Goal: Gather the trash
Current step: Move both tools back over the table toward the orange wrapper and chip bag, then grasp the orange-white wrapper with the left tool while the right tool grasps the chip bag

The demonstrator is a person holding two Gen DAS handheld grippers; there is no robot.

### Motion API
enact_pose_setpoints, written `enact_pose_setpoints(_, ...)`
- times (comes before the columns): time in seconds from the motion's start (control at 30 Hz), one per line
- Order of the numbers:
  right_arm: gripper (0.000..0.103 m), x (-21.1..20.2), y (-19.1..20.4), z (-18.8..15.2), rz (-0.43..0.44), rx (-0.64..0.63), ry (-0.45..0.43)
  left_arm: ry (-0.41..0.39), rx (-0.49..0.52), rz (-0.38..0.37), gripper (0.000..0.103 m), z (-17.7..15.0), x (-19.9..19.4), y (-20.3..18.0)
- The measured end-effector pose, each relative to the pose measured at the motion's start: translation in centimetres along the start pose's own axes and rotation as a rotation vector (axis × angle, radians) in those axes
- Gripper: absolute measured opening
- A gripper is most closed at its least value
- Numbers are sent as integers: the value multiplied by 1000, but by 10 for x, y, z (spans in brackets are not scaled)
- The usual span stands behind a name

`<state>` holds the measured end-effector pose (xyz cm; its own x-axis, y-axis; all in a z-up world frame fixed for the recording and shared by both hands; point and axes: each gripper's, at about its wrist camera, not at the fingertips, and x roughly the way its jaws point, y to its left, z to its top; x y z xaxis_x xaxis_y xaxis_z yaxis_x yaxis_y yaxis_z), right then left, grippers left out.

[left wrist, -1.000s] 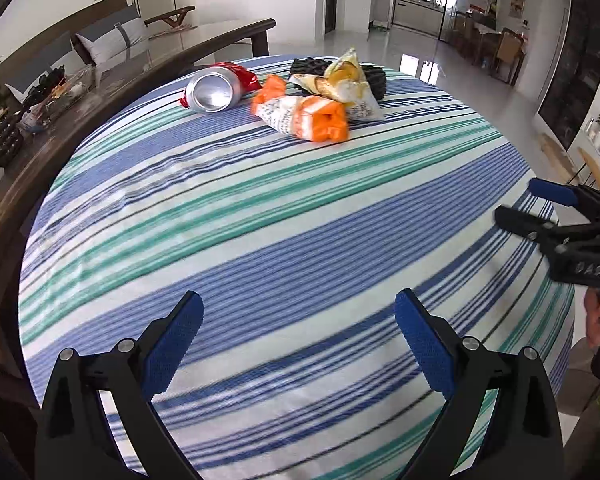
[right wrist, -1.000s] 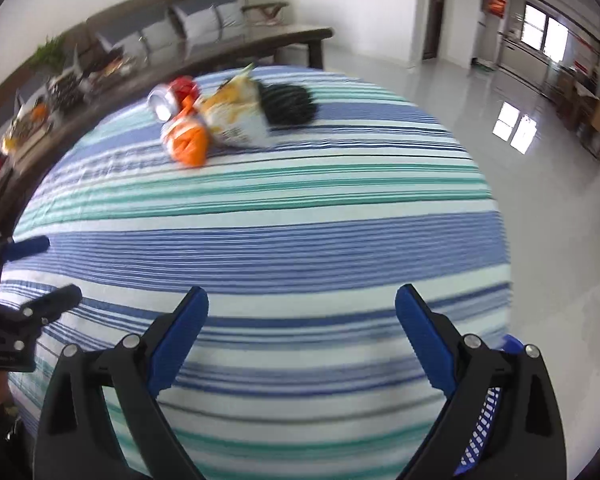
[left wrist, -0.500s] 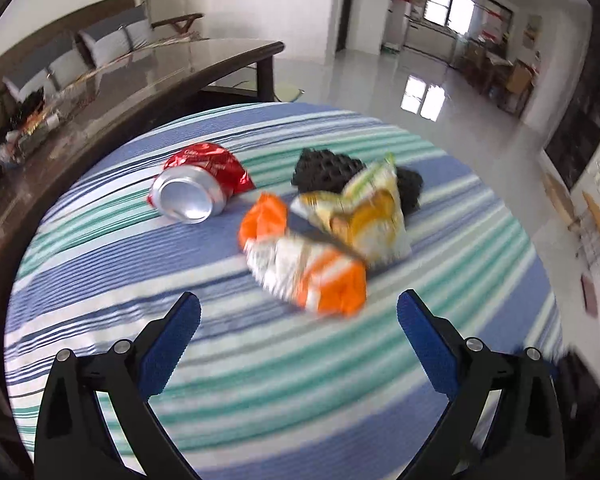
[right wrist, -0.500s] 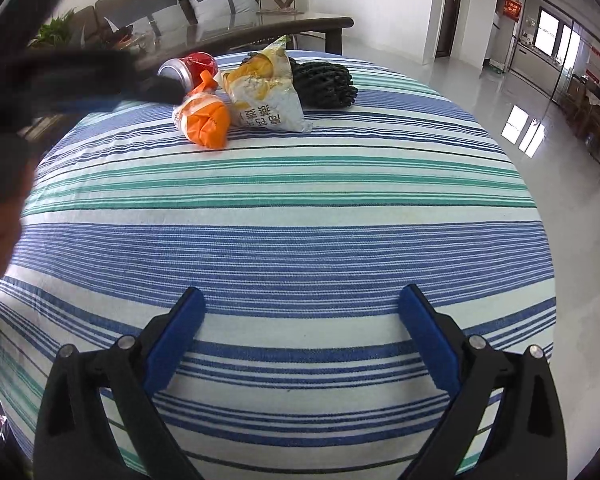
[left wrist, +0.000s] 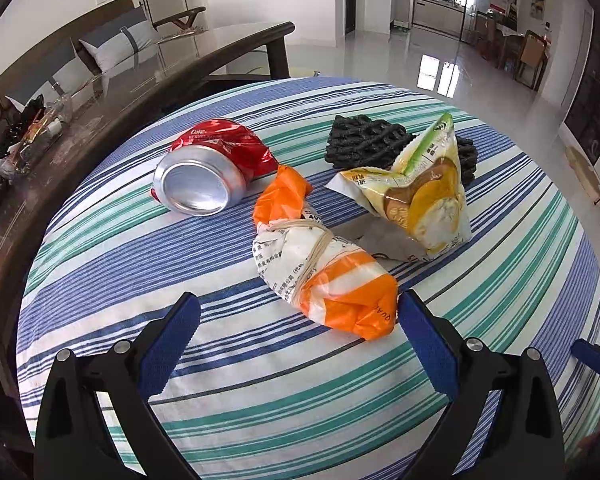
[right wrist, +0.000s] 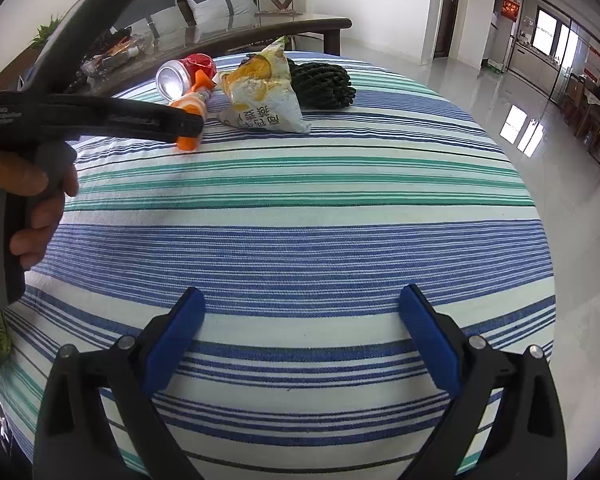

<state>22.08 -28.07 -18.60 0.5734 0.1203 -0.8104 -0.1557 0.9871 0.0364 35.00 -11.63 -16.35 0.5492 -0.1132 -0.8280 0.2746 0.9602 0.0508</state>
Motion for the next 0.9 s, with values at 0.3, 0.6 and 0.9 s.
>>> enact_pose_setpoints(0.3, 95, 0, 0, 0, -1, 4, 0, 28, -51, -13, 97, 15, 28, -3)
enact_pose_setpoints(0.6, 95, 5, -6, 15, 70, 30, 21, -6, 50, -133, 63, -9, 6, 19)
enact_pose_setpoints(0.9, 95, 70, 10, 104, 142, -173, 21, 54, 185, -258, 64, -70, -38, 47)
